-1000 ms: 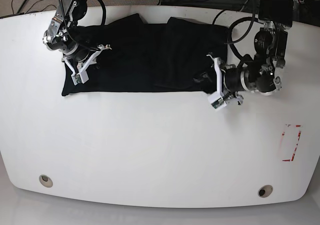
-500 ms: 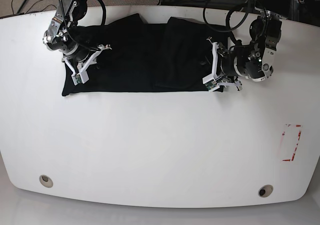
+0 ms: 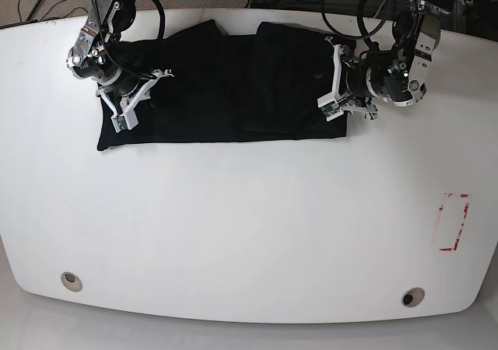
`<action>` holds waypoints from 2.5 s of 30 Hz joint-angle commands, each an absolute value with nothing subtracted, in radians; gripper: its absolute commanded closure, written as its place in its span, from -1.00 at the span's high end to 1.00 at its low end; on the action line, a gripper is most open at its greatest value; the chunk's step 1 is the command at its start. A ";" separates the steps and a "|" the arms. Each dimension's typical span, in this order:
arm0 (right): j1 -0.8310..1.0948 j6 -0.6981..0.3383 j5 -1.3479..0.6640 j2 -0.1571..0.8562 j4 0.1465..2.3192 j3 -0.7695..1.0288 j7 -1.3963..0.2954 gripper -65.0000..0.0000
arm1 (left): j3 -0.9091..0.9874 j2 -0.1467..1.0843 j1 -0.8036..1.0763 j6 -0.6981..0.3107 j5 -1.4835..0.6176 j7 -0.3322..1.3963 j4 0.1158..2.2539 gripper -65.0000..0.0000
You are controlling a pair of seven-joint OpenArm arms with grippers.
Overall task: Layout the t-shirt on the table in an organized manner, then fold the t-shirt properly
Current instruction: 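Press and smooth the folded layer with the left gripper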
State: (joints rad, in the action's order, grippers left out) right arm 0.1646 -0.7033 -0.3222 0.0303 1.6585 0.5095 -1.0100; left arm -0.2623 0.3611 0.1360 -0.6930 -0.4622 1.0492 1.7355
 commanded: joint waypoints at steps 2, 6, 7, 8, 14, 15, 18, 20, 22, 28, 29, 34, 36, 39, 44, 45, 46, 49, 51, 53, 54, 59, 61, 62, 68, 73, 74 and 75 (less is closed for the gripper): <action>0.166 -0.698 -0.294 0.035 1.659 0.510 -1.049 -0.88 | -0.308 0.364 0.147 -0.698 -0.467 1.064 1.773 -0.23; 0.168 -0.698 -0.294 0.035 1.659 0.510 -1.049 -0.88 | -0.352 0.364 0.143 -0.698 -0.467 1.064 1.821 -0.23; 0.168 -0.698 -0.294 0.035 1.659 0.510 -1.049 -0.88 | -0.357 0.364 0.142 -0.698 -0.467 1.064 1.833 -0.23; 0.168 -0.698 -0.294 0.035 1.659 0.510 -1.049 -0.88 | -0.358 0.364 0.142 -0.698 -0.467 1.064 1.839 -0.23; 0.168 -0.698 -0.294 0.035 1.659 0.510 -1.049 -0.88 | -0.314 0.364 0.137 -0.698 -0.469 1.066 1.905 -0.23; 0.168 -0.698 -0.294 0.035 1.659 0.510 -1.049 -0.88 | -0.302 0.364 0.137 -0.698 -0.470 1.066 1.913 -0.23; 0.170 -0.698 -0.294 0.035 1.659 0.510 -1.049 -0.88 | -0.246 0.364 0.137 -0.698 -0.470 1.066 1.923 -0.23; 0.171 -0.698 -0.294 0.035 1.659 0.510 -1.049 -0.88 | -0.206 0.364 0.137 -0.698 -0.470 1.066 1.925 -0.23; 0.171 -0.698 -0.294 0.035 1.659 0.510 -1.049 -0.88 | -0.179 0.366 0.137 -0.698 -0.470 1.067 1.923 -0.23; 0.171 -0.698 -0.294 0.035 1.659 0.512 -1.049 -0.88 | -0.160 0.372 0.148 -0.698 -0.470 1.070 1.923 -0.23; 0.171 -0.698 -0.294 0.035 1.659 0.512 -1.049 -0.88 | -0.160 0.372 0.148 -0.698 -0.472 1.070 1.923 -0.23; 0.171 -0.698 -0.294 0.035 1.659 0.512 -1.049 -0.88 | -0.197 0.372 0.163 -0.698 -0.472 1.093 1.923 -0.23; 0.170 -0.698 -0.294 0.035 1.659 0.512 -1.049 -0.88 | -0.205 0.369 0.173 -0.698 -0.470 1.112 1.923 -0.23; 0.168 -0.698 -0.294 0.035 1.659 0.512 -1.049 -0.88 | -0.205 0.366 0.189 -0.698 -0.470 1.118 1.923 -0.23; 0.166 -0.698 -0.294 0.035 1.659 0.512 -1.049 -0.88 | -0.199 0.364 0.203 -0.698 -0.463 1.101 1.906 -0.25; 0.166 -0.698 -0.294 0.035 1.659 0.512 -1.049 -0.88 | -0.197 0.364 0.203 -0.698 -0.461 1.096 1.897 -0.29; 0.166 -0.698 -0.294 0.035 1.659 0.512 -1.049 -0.88 | -0.197 0.366 0.203 -0.698 -0.458 1.092 1.886 -0.34; 0.166 -0.698 -0.294 0.035 1.659 0.512 -1.049 -0.88 | -0.197 0.366 0.200 -0.698 -0.414 1.073 1.822 -0.61; 0.166 -0.698 -0.294 0.035 1.659 0.512 -1.049 -0.88 | -0.197 0.366 0.197 -0.698 -0.380 1.055 1.768 -0.71; 0.166 -0.698 -0.294 0.035 1.659 0.512 -1.049 -0.88 | -0.197 0.366 0.197 -0.698 -0.351 1.032 1.718 -0.71; 0.166 -0.698 -0.294 0.035 1.659 0.512 -1.049 -0.88 | -0.200 0.366 0.196 -0.698 -0.335 1.010 1.684 -0.71; 0.165 -0.698 -0.294 0.035 1.659 0.512 -1.049 -0.88 | -0.203 0.369 0.165 -0.698 -0.285 0.934 1.578 -0.71; 0.163 -0.698 -0.294 0.035 1.659 0.512 -1.049 -0.88 | -0.202 0.371 0.151 -0.698 -0.275 0.932 1.538 -0.71; 0.163 -0.698 -0.294 0.035 1.659 0.512 -1.049 -0.88 | -0.200 0.372 0.148 -0.698 -0.275 0.932 1.534 -0.71; 0.140 -0.698 -0.295 0.035 1.659 0.516 -1.055 -0.87 | -0.197 0.400 0.127 -0.698 -0.277 0.932 1.501 -0.71; 0.114 -0.698 -0.295 0.038 1.696 0.519 -1.096 -0.67 | -0.197 0.412 0.124 -0.698 -0.274 0.932 1.497 -0.71; 0.108 -0.698 -0.295 0.038 1.707 0.519 -1.107 -0.59 | -0.197 0.412 0.124 -0.698 -0.274 0.932 1.497 -0.71; 0.104 -0.698 -0.295 0.038 1.725 0.521 -1.127 -0.45 | -0.197 0.412 0.124 -0.698 -0.274 0.932 1.497 -0.71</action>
